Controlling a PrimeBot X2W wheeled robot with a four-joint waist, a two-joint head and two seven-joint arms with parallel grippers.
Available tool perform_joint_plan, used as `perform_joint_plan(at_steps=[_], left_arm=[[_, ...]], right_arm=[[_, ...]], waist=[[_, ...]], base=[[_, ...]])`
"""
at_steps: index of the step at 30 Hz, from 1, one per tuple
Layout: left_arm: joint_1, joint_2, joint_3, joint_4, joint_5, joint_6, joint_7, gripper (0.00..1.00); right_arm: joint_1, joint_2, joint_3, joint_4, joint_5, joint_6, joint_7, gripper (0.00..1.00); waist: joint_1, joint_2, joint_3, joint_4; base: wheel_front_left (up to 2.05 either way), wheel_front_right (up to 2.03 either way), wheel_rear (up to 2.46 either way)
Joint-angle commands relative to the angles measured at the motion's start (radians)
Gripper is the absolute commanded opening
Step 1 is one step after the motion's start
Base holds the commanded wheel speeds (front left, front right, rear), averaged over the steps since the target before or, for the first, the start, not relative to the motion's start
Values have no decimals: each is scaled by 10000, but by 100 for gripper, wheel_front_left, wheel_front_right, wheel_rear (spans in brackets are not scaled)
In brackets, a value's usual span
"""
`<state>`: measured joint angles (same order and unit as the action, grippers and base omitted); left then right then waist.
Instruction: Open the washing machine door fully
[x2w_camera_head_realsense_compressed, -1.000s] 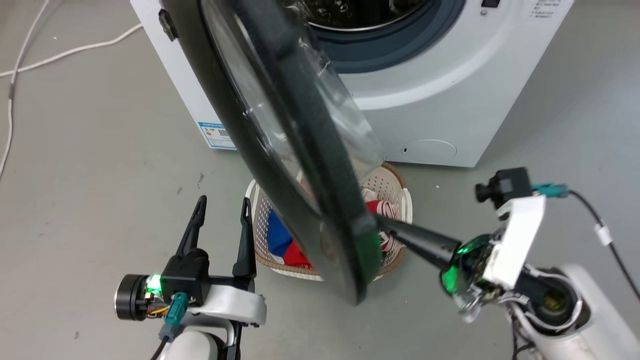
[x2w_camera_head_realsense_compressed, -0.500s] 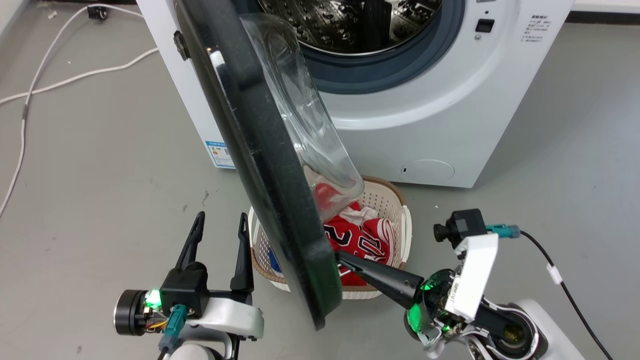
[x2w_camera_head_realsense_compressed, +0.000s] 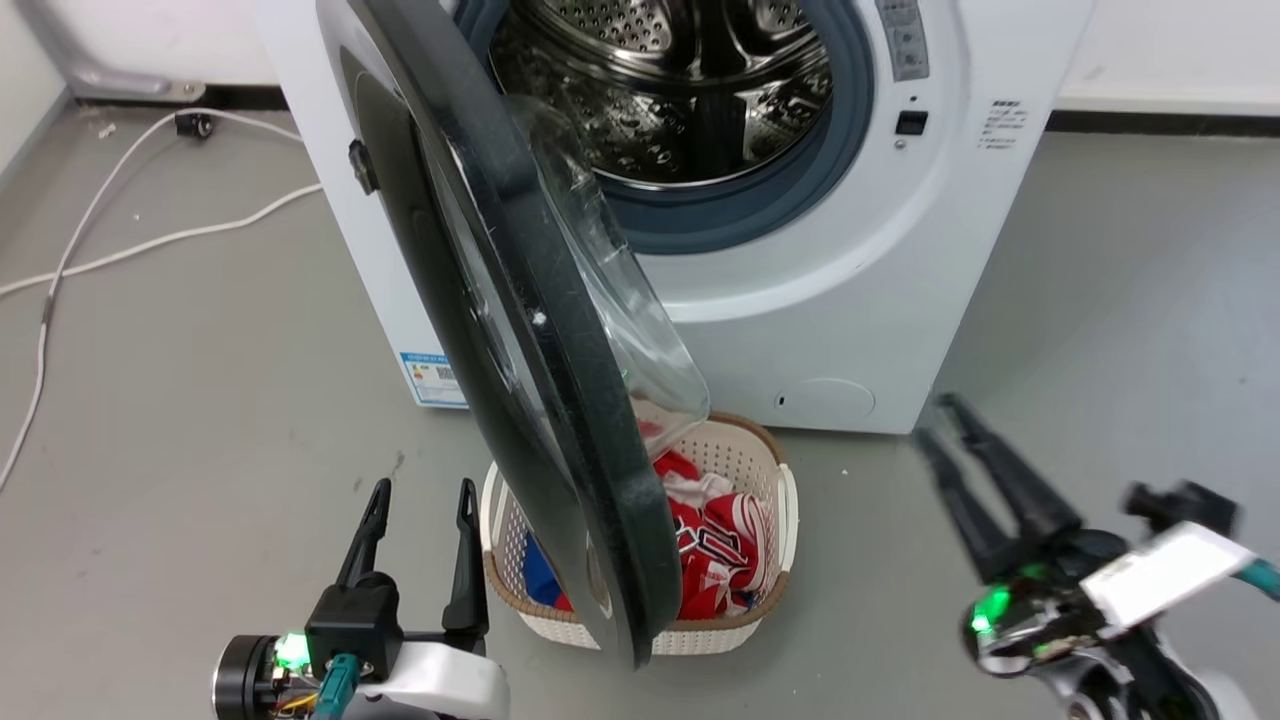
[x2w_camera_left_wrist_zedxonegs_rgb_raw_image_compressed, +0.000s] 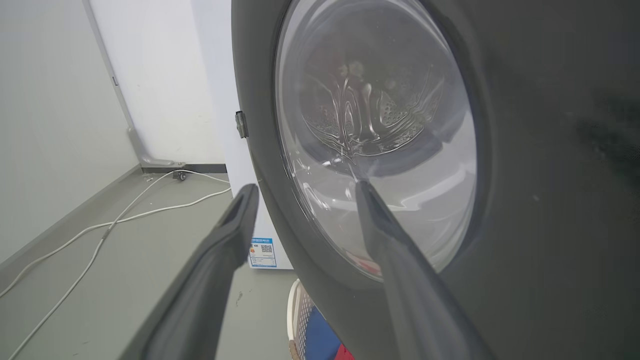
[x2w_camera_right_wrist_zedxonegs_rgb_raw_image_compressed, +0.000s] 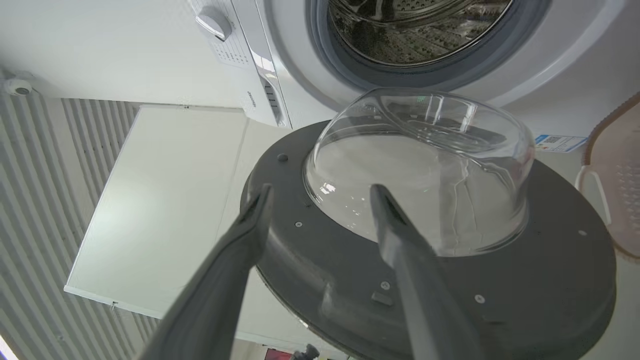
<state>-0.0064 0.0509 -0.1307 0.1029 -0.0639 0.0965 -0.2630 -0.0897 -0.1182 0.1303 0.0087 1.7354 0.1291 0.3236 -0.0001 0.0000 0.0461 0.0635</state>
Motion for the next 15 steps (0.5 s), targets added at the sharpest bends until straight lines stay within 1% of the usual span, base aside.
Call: perform_joint_plan(at_steps=[1,2,3,6,8,9,11,13,15], left_arm=[[147,-10,17,-18,82,-59,-27,100],[200,-10,39,-22,84,-57,-27,100],[287,-10,104,-68,77,-63,-27,100],[387,-10,150,-104,63,-71,-27,100],[431,-10,169,-113,48,-72,-27,100],[439,-10,172,-119,37,-79,-27,100],[452,-12,187,-141,25,-83,-27,100],[517,-12,218,-168,12,-62,-27,100],[583,-10,234,-181,15,-39,-27,100]], right_arm=[[301,78,-440,-230,-370,29,-528,100],[395,63,-628,-325,-691,29,-852,100],[640,56,-1144,-564,-2057,29,-2312,100],[806,126,-1325,-877,-3378,29,-3916,100],[960,-48,-1286,-1055,-4403,27,-4955,100],[1048,-165,-1183,-1083,-4965,27,-5301,100],[1194,-434,-1081,-1125,-6590,29,-5742,100],[1302,-205,-1191,-1172,-7888,27,-5867,100],[1273,-12,-1602,-1519,-9368,29,-5876,100]], waist=[[1,0,-174,-81],[1,0,-227,-105],[1,0,-337,-163],[1,0,-391,-214],[1,0,-419,-242],[1,0,-435,-250],[1,0,-464,-267],[1,0,-482,-299],[1,0,-483,-323]], base=[[0,0,0],[0,0,0],[0,0,0],[0,0,0],[0,0,0],[0,0,0],[0,0,0],[0,0,0],[0,0,0]])
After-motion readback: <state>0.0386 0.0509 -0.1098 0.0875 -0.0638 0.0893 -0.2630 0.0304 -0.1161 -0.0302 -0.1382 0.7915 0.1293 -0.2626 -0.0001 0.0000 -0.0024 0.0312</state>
